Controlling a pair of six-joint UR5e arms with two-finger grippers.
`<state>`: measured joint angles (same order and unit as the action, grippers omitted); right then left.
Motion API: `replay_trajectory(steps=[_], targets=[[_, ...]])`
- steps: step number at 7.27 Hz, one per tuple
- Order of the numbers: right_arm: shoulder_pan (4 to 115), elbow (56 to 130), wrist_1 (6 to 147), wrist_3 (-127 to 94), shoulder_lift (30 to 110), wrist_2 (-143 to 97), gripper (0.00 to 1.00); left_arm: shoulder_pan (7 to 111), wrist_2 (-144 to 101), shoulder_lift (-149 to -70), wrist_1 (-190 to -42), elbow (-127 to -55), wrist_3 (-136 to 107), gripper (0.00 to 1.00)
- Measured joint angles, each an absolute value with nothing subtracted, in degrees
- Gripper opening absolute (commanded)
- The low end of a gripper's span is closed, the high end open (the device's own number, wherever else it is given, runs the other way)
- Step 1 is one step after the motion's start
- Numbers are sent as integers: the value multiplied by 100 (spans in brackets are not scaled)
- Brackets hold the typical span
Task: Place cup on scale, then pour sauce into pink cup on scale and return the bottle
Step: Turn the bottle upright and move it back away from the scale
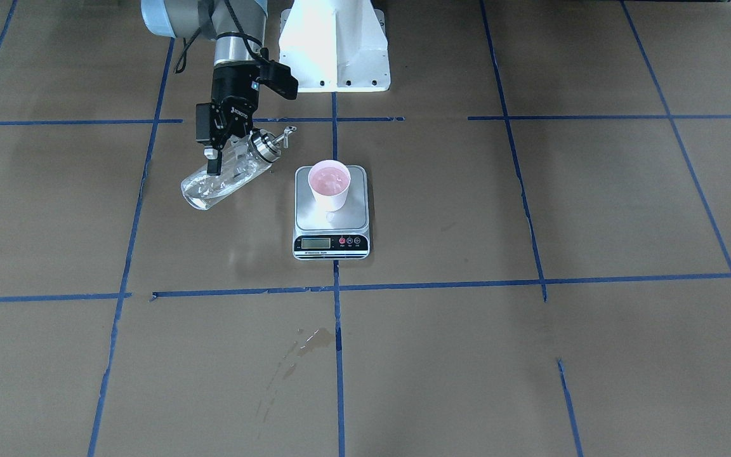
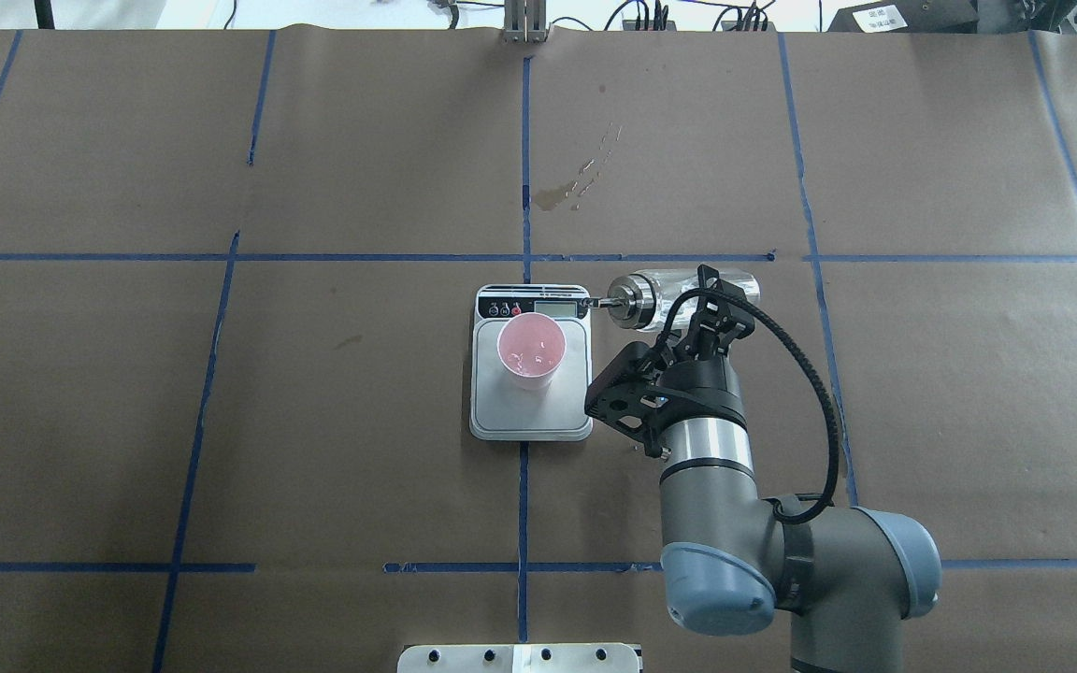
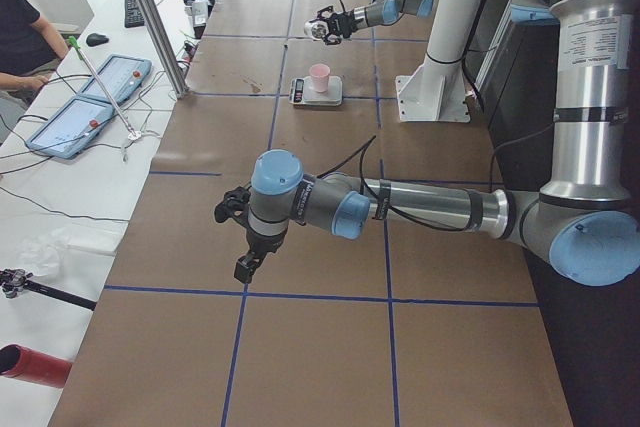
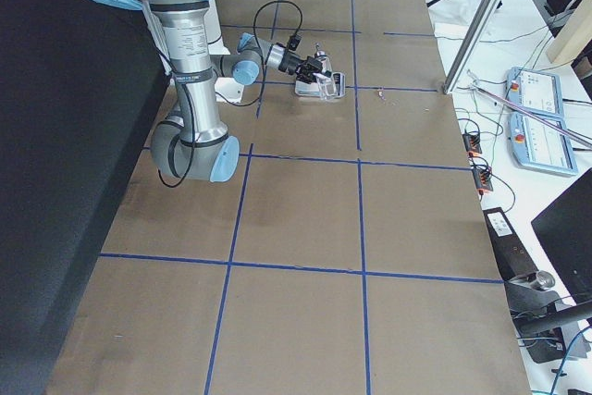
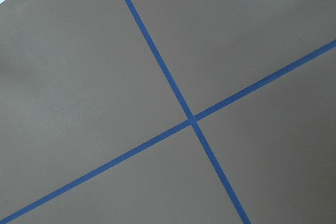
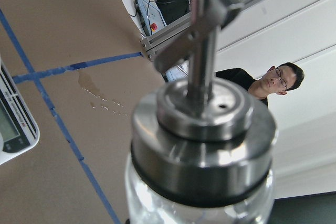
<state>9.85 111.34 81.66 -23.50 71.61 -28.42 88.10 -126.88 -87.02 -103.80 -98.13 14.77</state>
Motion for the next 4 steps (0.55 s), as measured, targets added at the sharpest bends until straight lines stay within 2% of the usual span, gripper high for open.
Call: replay_trajectory(steps=[4], targets=[[1034,11262,5999,-3458,7945,-3588,0,8831,-12691,-8710,-10380,-9821,1477,100]])
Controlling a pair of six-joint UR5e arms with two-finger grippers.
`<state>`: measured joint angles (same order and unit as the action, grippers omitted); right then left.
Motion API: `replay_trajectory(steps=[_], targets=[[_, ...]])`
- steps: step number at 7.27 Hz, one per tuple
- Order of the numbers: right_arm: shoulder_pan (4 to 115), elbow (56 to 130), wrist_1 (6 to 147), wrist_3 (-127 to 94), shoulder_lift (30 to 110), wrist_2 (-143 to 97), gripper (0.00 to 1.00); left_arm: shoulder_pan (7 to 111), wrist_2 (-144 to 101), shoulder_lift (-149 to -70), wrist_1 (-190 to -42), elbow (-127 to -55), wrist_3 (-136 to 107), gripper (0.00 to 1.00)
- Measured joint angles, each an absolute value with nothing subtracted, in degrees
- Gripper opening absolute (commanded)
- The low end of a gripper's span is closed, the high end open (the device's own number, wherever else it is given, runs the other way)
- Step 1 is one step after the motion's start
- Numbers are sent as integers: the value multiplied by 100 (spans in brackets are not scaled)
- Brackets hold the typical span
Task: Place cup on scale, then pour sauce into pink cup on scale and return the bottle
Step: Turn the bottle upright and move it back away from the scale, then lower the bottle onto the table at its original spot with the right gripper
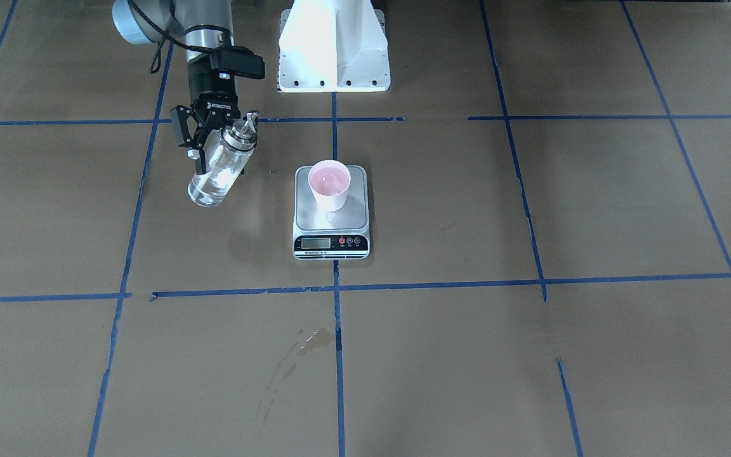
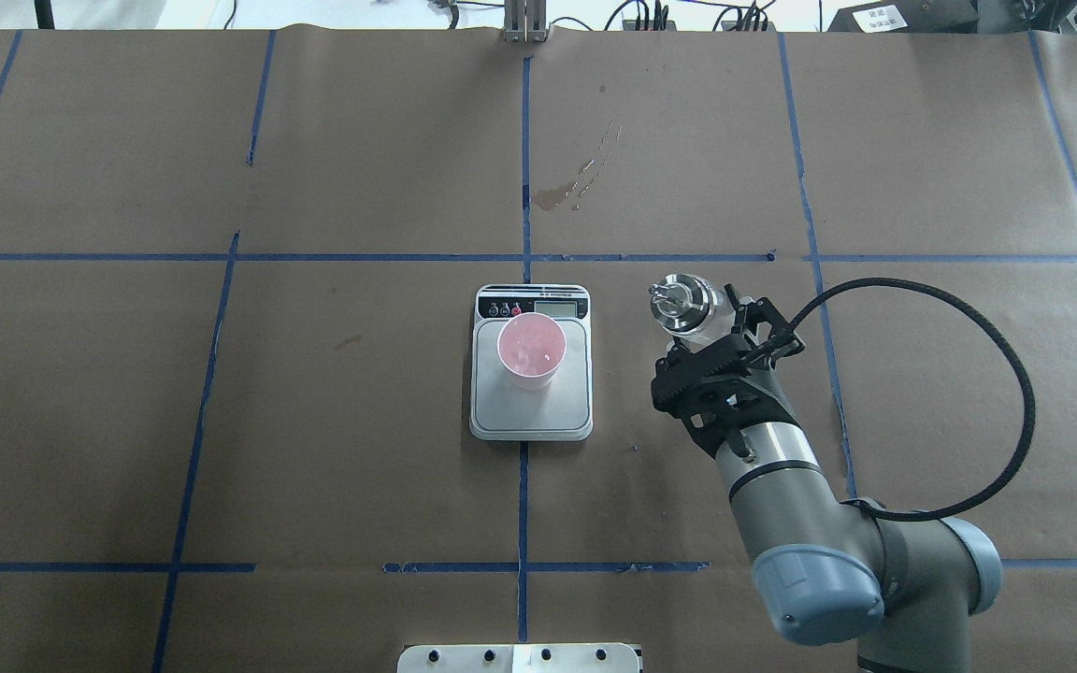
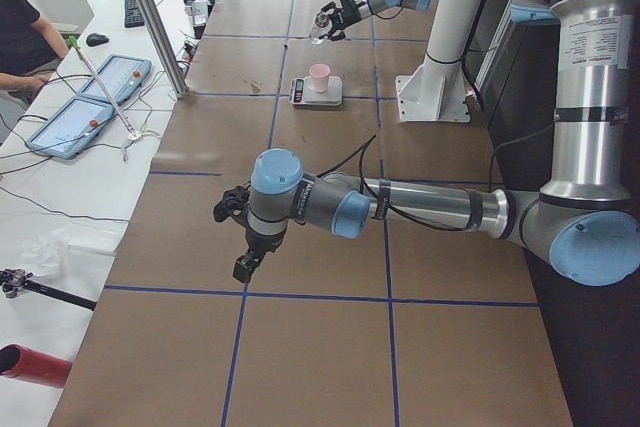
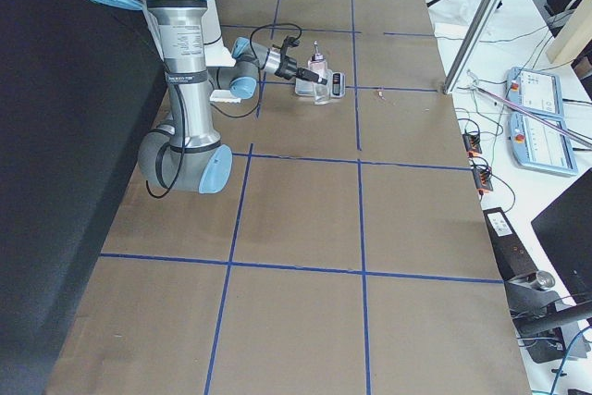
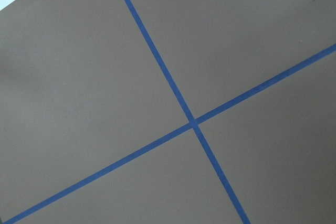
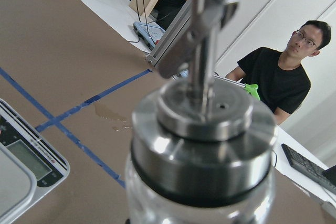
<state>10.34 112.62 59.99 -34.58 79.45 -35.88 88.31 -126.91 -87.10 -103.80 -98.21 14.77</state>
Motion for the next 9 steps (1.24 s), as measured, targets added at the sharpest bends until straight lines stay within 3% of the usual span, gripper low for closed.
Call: replay_trajectory(steps=[3,9], targets=[[1279,11270,4900,-4286,8426,-4118,0,8833,-12692,-8749,-10390,-9841,1477,100],[2376,11237,4580,-5712,8918,-5716,0,8837,-12698,-8751,-10415,-9879,1471,100]])
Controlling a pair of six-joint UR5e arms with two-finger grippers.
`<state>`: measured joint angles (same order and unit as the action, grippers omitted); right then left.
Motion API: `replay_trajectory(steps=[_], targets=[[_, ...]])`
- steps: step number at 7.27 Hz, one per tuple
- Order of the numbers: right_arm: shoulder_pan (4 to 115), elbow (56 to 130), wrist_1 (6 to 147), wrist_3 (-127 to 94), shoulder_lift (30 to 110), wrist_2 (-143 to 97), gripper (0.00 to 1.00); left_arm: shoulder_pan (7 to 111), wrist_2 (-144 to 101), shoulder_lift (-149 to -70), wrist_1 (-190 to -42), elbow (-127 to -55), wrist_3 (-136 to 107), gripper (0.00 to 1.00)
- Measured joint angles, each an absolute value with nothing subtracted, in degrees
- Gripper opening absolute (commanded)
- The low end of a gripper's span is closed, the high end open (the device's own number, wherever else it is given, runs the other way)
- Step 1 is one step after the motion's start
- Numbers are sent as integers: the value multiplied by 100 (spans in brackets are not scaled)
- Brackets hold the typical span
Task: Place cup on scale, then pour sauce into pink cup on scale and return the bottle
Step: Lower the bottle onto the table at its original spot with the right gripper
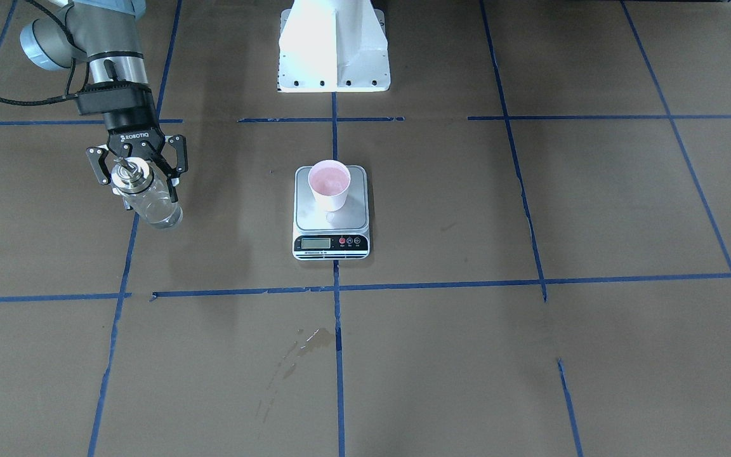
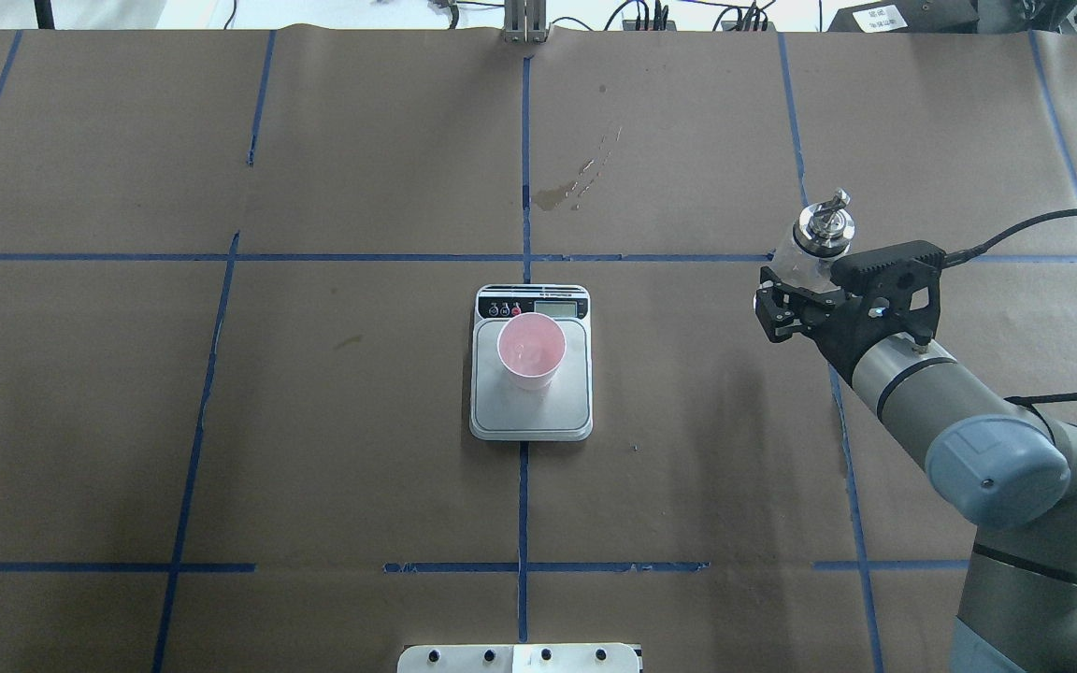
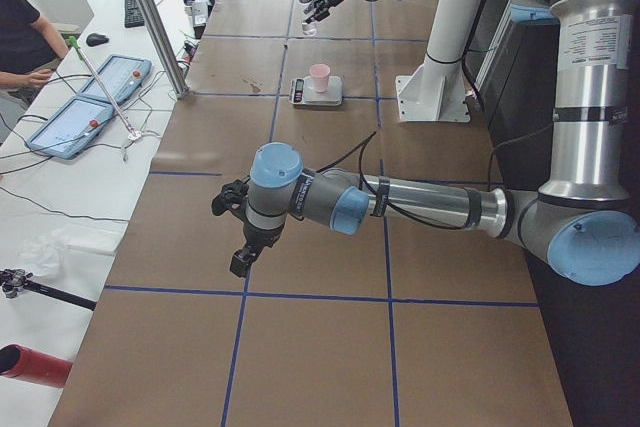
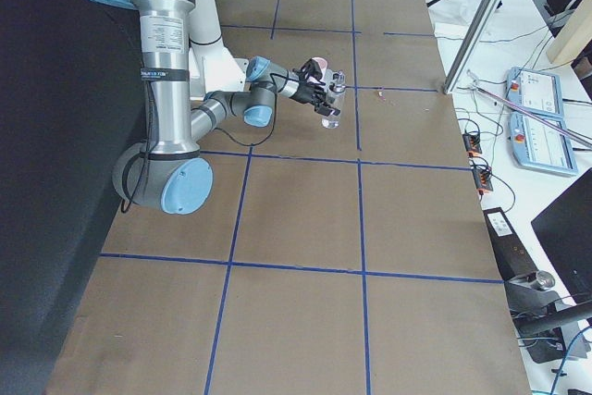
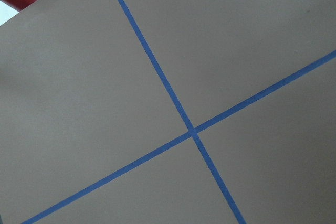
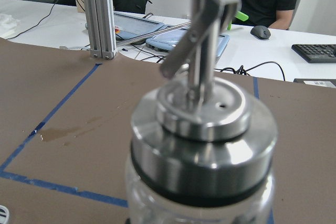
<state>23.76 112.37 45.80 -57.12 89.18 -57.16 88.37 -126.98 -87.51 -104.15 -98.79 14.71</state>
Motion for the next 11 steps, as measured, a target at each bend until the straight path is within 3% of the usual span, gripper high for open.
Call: replay_trajectory(steps=[5,10,11], targets=[[2386,10309,3344,-5967,9330,-5572,0,8833,-12691,-8767,-10430,-9887,1468,100],[2376,10061,3310,-5968,9455,-5519,2,8833,-12688,-8772,-10433,-9888,1468,100],[2375,10022,3311,-5966,9461,-5537,21,8833,-12689,-8771,-10433,-9888,1468,100]])
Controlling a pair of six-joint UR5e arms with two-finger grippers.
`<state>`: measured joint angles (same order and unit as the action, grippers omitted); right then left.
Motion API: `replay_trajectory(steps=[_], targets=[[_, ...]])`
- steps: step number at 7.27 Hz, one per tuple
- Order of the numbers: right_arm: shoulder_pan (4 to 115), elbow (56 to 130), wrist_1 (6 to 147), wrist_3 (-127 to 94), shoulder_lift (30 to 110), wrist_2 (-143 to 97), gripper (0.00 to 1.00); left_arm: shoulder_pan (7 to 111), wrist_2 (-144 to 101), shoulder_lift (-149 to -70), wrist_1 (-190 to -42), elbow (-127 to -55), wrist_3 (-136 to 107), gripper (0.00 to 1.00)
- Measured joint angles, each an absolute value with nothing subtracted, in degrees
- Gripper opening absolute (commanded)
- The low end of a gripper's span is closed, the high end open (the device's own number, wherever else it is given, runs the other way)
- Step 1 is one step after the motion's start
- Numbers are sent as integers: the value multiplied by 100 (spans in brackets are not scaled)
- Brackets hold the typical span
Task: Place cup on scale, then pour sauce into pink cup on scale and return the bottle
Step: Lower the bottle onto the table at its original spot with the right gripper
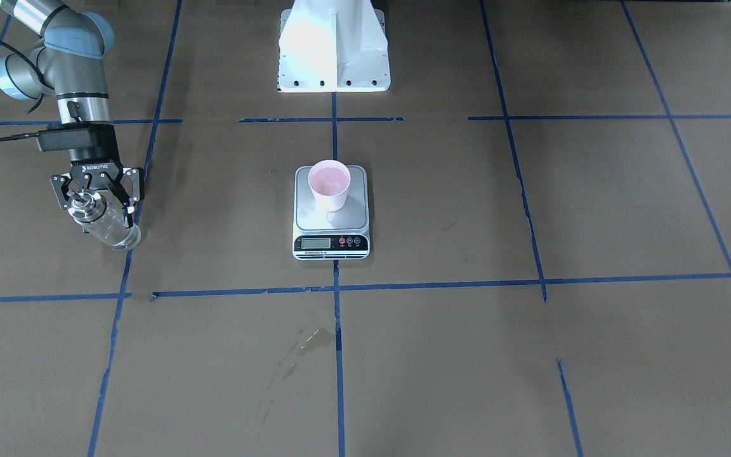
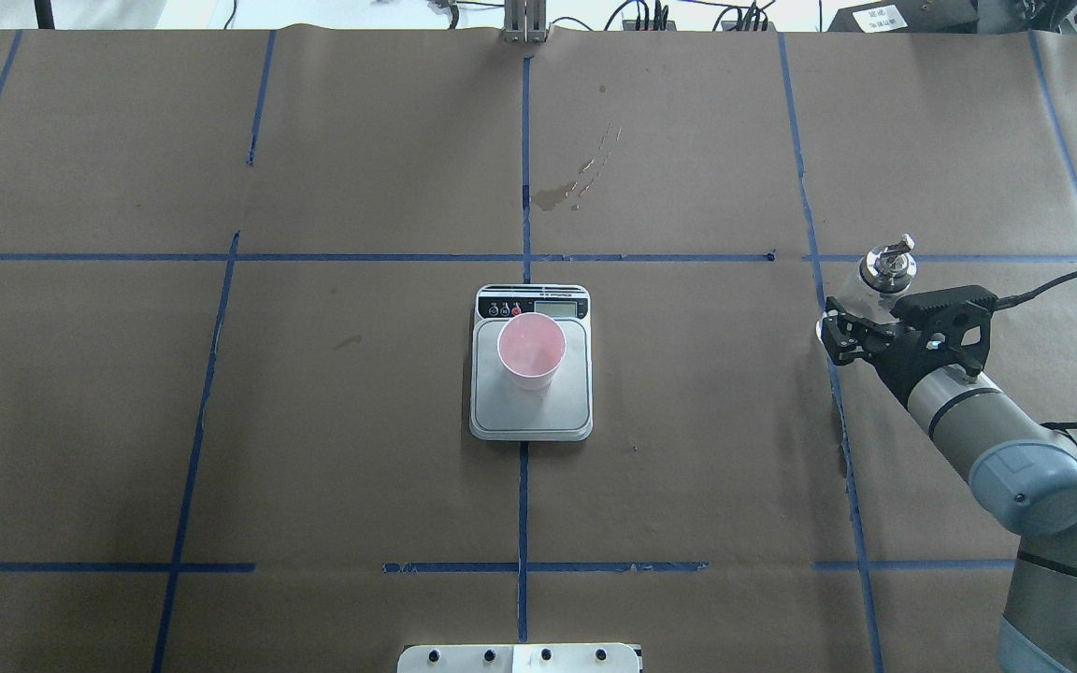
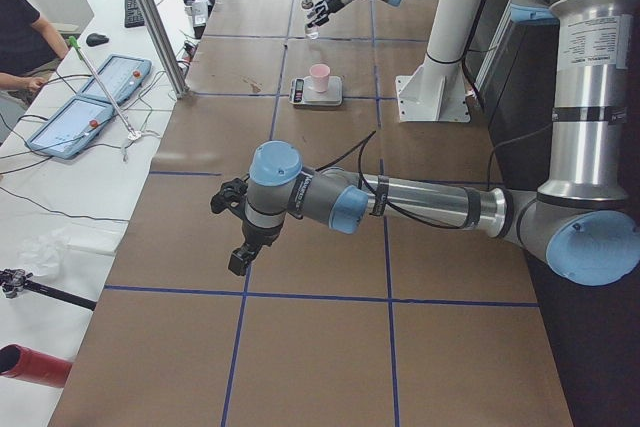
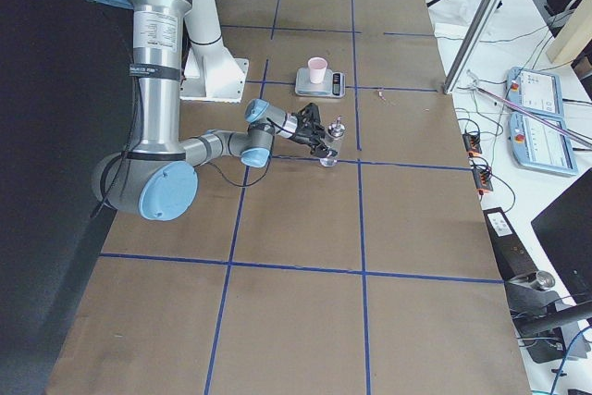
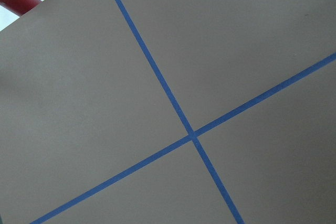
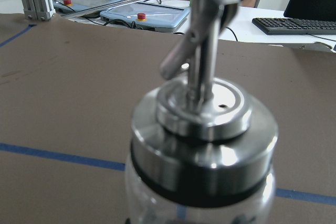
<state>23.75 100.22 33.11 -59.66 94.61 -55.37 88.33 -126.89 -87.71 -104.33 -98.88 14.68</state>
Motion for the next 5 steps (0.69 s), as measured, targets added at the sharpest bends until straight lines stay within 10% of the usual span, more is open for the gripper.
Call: replay_trajectory(steps=[2,5], targets=[[2373,10027,3303,-5960,9465,-5665,86,8833,-12689,-8790,-10433,-9879,1468,100],[2373,10061,3298,-5959,9466,-5736,100,8833,-12683,-8824,-10433,-9872,1468,100]])
